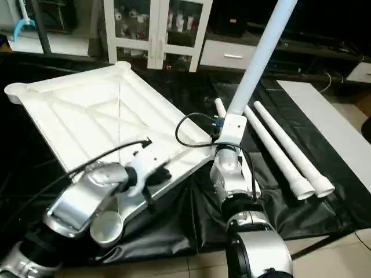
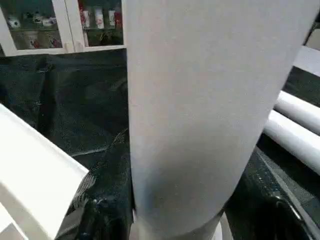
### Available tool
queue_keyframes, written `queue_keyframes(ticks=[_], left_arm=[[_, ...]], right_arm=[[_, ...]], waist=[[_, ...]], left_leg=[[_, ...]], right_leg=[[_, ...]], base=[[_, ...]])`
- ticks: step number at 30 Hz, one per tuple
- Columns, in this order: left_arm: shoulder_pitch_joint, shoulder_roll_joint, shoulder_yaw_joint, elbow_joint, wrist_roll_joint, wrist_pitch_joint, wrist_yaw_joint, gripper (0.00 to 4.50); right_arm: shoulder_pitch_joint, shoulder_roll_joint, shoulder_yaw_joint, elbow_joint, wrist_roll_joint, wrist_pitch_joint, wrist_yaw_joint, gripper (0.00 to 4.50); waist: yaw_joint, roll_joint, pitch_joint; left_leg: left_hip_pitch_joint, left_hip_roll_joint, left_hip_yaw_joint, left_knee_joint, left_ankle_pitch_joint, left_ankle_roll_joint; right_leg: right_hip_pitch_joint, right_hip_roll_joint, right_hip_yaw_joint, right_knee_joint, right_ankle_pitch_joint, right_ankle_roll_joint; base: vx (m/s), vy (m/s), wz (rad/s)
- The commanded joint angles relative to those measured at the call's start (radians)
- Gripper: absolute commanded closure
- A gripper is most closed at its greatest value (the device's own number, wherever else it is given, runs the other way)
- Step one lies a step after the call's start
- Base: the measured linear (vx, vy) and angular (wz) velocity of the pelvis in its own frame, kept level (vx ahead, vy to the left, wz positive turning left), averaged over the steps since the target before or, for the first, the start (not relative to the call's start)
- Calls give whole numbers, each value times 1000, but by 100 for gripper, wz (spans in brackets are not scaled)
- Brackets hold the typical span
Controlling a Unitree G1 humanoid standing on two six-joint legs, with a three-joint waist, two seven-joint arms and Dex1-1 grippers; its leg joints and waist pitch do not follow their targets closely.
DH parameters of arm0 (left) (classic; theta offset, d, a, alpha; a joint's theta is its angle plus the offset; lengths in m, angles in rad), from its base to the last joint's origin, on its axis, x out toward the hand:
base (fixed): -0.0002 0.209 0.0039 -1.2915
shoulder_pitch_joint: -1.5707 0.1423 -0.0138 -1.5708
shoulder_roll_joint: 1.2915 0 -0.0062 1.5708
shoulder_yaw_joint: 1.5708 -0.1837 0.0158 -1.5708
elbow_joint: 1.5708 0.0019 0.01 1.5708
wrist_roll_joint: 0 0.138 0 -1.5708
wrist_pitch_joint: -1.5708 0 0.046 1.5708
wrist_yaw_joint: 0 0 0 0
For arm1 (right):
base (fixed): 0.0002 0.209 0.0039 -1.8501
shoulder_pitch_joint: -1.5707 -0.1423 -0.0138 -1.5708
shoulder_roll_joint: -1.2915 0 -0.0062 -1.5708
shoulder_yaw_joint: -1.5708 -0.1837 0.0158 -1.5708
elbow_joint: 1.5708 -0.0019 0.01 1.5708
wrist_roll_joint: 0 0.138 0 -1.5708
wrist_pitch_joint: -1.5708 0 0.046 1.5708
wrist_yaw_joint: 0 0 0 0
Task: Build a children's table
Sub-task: Insert table leg to table base
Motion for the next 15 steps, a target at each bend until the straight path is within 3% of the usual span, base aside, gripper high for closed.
queue_keyframes(ticks=[1,15], left_arm=[[-1,-30,-8,25,-12,12,16,378],[-25,-50,-82,133,55,-24,77,275]], right_arm=[[31,10,8,80,-9,47,31,264],[20,7,-15,86,-7,56,62,264]], waist=[[1,26,-41],[0,19,-43]], left_leg=[[17,29,-16,-69,-375,-64],[19,29,-18,-68,-381,-55]], right_leg=[[14,-56,33,-68,-282,-128],[13,-56,30,-71,-301,-122]], base=[[0,0,0],[0,0,0]])
